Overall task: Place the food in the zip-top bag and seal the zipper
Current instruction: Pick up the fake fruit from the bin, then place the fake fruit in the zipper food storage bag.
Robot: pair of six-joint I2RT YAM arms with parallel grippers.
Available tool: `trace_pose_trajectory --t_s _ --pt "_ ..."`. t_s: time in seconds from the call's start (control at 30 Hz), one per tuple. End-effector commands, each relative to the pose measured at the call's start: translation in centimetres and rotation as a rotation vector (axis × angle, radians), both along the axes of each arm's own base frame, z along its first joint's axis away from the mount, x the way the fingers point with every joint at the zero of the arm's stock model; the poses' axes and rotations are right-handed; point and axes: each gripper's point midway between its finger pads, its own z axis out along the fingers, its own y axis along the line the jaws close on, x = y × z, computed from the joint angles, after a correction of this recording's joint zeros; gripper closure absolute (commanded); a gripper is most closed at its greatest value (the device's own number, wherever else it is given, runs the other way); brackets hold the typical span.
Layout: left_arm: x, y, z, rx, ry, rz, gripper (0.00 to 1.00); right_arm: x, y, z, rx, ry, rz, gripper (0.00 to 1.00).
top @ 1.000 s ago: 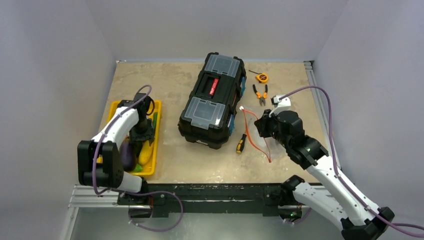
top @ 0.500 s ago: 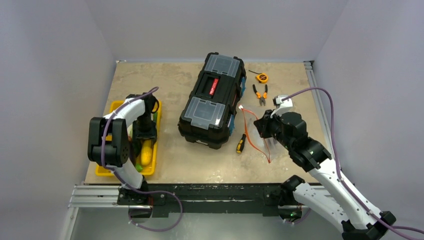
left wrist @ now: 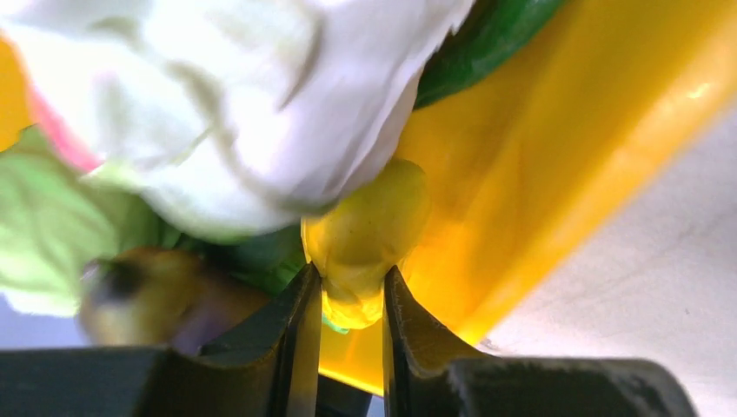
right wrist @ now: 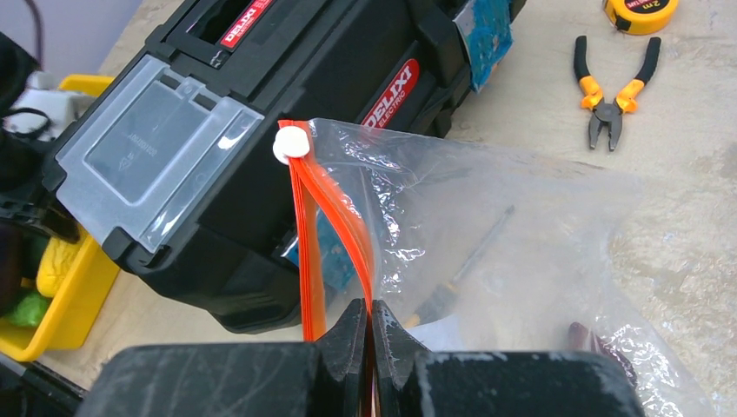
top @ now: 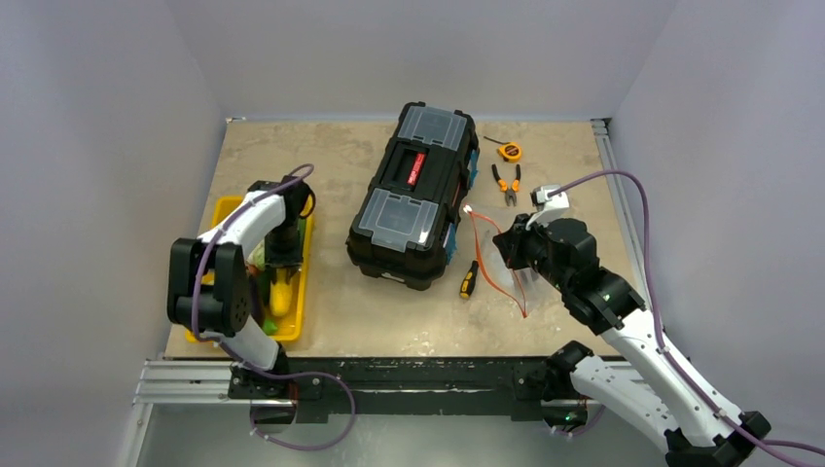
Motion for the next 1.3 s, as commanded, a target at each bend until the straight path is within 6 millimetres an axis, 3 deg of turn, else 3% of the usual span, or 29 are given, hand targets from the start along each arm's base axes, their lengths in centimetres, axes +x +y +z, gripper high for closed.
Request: trace_pose_trajectory --t_s 0.0,0.13,0.27,0.47,0.6,0.73,0.8,0.87,1.03,1.13,1.27 --pt "0.5 0.3 5.1 0.034 -0.206 0.018 0.89 0.4 0.5 0.8 0.010 -0.037 0.020 1.00" --pt "0.7 -1.9 9.6 -0.066 -0.370 0.002 0.92 0.6 0.5 0.5 0.000 -0.026 0.013 1.00" --pt "0.5 -6.7 14.3 -0.302 -0.567 -0.052 0.93 0.7 0.4 0.3 -0.006 -0.022 0.004 1.00" --pt "-0.4 -17.2 22.7 -1.021 -0.909 -0.100 0.95 0.8 0.3 0.2 -0.014 -0.017 -0.003 1.00" --pt "-0.9 -21.1 27.1 -1.388 -1.097 -0.071 0.96 0.8 0.3 0.4 -0.007 -0.023 -0.001 1.00" --pt "-1.2 -24.4 28.6 -1.444 -1.196 -0.153 0.97 0.6 0.9 0.7 0.006 0.005 0.021 1.00" --pt "-1.3 -26.6 30.4 -1.527 -1.288 -0.185 0.97 0.5 1.4 1.2 0.031 0.009 0.041 1.00" --pt "-1.4 -29.0 30.3 -1.570 -1.338 -0.206 0.98 0.3 2.0 1.7 0.068 0.009 0.057 1.00" --pt "-3.4 -35.0 32.2 -1.589 -1.498 -0.367 0.99 -0.1 2.7 2.9 0.131 0.038 0.061 1.00" --pt "-4.2 -37.3 31.6 -1.571 -1.511 -0.385 1.00 -0.4 2.6 4.1 0.196 0.053 0.034 1.00" --pt "-4.8 -38.8 30.3 -1.575 -1.561 -0.357 1.00 -0.5 2.0 5.5 0.239 0.035 -0.008 1.00"
